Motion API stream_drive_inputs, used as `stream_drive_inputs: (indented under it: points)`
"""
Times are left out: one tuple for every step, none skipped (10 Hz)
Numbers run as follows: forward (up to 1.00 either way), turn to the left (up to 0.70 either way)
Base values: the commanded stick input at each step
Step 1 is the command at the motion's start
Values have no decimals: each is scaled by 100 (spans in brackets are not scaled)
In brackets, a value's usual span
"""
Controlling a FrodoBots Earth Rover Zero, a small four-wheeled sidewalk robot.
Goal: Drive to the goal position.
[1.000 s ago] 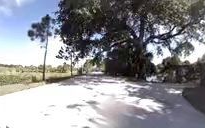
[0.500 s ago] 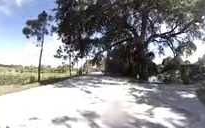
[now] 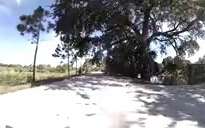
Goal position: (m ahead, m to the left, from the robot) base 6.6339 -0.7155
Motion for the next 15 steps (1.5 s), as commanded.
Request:
stream_drive_inputs:
  points:
    - [85,0]
    - [85,0]
    - [85,0]
    - [85,0]
    - [85,0]
    - [85,0]
    - [85,0]
    - [85,0]
    - [85,0]
    - [85,0]
    - [85,0]
    - [85,0]
    - [85,0]
    - [85,0]
    - [85,0]
